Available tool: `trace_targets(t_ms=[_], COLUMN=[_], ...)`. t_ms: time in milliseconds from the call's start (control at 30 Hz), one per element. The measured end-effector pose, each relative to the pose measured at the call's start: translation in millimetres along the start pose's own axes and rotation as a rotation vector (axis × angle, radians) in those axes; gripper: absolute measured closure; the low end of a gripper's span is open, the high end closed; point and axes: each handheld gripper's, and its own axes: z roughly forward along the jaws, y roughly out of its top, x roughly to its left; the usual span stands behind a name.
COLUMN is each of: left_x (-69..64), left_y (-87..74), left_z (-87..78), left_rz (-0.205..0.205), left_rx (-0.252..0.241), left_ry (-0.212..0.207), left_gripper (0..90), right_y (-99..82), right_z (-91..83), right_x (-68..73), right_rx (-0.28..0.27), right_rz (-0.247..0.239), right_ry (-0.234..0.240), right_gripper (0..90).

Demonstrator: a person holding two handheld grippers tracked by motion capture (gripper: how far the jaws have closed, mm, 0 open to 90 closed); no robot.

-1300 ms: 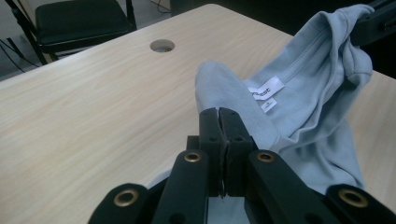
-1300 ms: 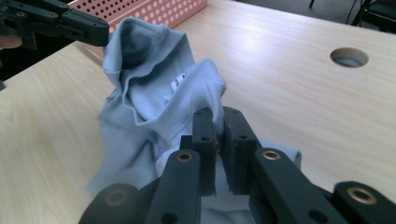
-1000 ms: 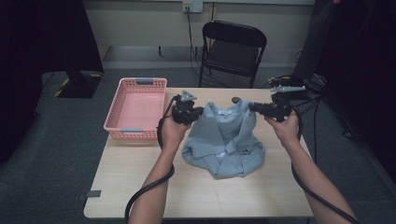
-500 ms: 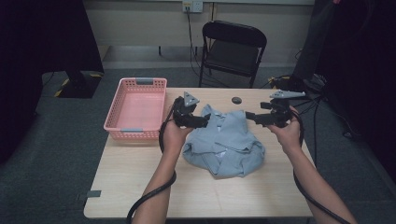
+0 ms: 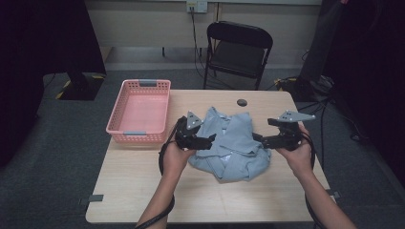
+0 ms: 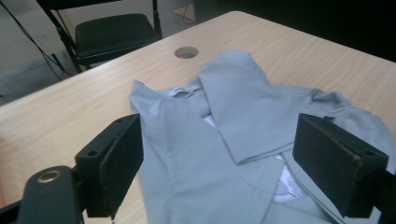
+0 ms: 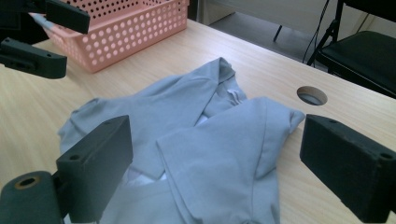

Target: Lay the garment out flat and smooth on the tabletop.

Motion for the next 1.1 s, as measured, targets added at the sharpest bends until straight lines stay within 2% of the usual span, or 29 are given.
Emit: trace_targets(t_ms=[200, 433, 467, 500, 700, 733, 833, 867, 1000, 1100], left_x=[-9.6, -13.4, -14.2, -17.1, -23.0, -24.0, -24.2, -24.9, -26.4, -26.7], left_y=[-13.1, -30.6, -33.7, -39.5, -51.4, -57.9, -64.7, -71.2, -80.6, -88.9], left_z=[-4.2, -9.2, -9.4, -9.3, -9.4, -8.8, -8.4, -7.9, -7.4, -7.6], left_rz=[0.007, 0.008, 0.004, 0.015, 0.024, 0.028, 0.017, 0.021, 0.022, 0.026], left_rx=[0.006, 0.0, 0.005, 0.01, 0.027, 0.039, 0.047, 0.064, 0.085, 0.102], left_ry=[-0.031, -0.037, -0.037, -0.041, -0.053, -0.047, -0.049, -0.045, -0.049, -0.048], left_gripper=[15.8, 15.8, 15.9, 15.9, 15.9, 15.9, 15.9, 15.9, 15.9, 15.9], right_y=[-13.8, -34.3, -41.2, -44.9, -63.0, -69.2, -75.3, -81.8, -90.7, -102.5], right_z=[-4.9, -5.6, -4.6, -4.5, -5.7, -6.6, -8.1, -9.9, -11.8, -13.1], right_x=[9.8, 16.2, 17.5, 18.2, 20.2, 21.3, 22.9, 24.3, 25.1, 24.3], right_rx=[0.027, 0.041, 0.068, 0.068, 0.075, 0.087, 0.093, 0.097, 0.108, 0.119], right_rz=[-0.037, -0.053, -0.054, -0.049, -0.038, -0.038, -0.043, -0.039, -0.04, -0.02], right_ry=[-0.002, 0.007, 0.013, 0.015, 0.022, 0.028, 0.029, 0.034, 0.033, 0.032], right_gripper=[8.1, 8.1, 8.1, 8.1, 8.1, 8.1, 8.1, 8.1, 8.1, 8.1])
